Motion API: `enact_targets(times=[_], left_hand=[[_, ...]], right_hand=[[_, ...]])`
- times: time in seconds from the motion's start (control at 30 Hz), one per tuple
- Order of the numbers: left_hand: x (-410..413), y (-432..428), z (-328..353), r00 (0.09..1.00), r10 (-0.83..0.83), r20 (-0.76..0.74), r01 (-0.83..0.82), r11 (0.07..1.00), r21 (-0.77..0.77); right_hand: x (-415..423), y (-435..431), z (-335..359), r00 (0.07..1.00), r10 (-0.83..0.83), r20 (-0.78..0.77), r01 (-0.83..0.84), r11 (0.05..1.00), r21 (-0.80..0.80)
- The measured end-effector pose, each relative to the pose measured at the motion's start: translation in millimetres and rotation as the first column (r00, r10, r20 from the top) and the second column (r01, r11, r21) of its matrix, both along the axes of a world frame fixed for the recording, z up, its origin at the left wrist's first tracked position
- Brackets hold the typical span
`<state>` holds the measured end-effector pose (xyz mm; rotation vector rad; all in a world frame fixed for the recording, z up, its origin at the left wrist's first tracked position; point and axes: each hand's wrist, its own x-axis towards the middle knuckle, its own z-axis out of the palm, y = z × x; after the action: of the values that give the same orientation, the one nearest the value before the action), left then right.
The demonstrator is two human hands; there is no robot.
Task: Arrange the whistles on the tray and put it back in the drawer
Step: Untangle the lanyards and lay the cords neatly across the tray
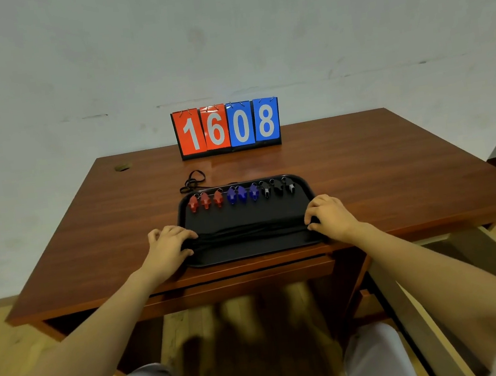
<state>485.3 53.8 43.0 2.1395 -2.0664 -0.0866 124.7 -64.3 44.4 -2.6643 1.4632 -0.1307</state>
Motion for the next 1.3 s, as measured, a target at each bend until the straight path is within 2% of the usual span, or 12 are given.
enact_targets(times=[0.23,0.37,0.47,0.6,0.77,0.93,1.07,1.3], left_hand=[[0.4,-2.1,1.4,0.997,-0.057,0.051,0.060,0.996,-0.064],[4.2,-7.5,1.7,0.973,-0.126,0.192,0.122,0.992,0.037],[6.0,-9.5,1.8,0.938,-0.115,0.326,0.075,0.988,0.133],[3.5,-5.8,-0.3,0.917,-0.087,0.389,0.026,0.987,0.159],[4.3,-2.6,-4.9,0.945,-0.078,0.316,0.028,0.987,0.160],[-1.8,-2.7,-9.1,0.970,-0.131,0.204,0.133,0.991,0.007],[-18.9,-17.0,-7.4,0.973,-0.178,0.144,0.188,0.981,-0.054],[-31.7,-80.3,18.2,0.989,-0.131,0.065,0.137,0.985,-0.109]], right_hand=[[-2.7,-1.9,-1.0,1.000,-0.019,0.016,0.019,1.000,0.015],[-1.2,-2.3,0.7,1.000,0.014,0.007,-0.015,0.997,0.079],[-0.9,-2.2,0.9,0.997,0.019,-0.078,-0.005,0.984,0.178],[-3.8,-0.5,-1.7,0.995,0.016,-0.095,0.003,0.980,0.200],[-2.2,3.1,2.9,0.998,-0.007,-0.054,0.017,0.981,0.195],[10.6,8.5,12.6,0.998,0.048,-0.038,-0.045,0.996,0.078],[36.2,3.2,17.4,0.994,0.103,-0.023,-0.102,0.993,0.058],[109.9,-41.3,44.8,0.983,0.173,0.056,-0.172,0.985,-0.011]])
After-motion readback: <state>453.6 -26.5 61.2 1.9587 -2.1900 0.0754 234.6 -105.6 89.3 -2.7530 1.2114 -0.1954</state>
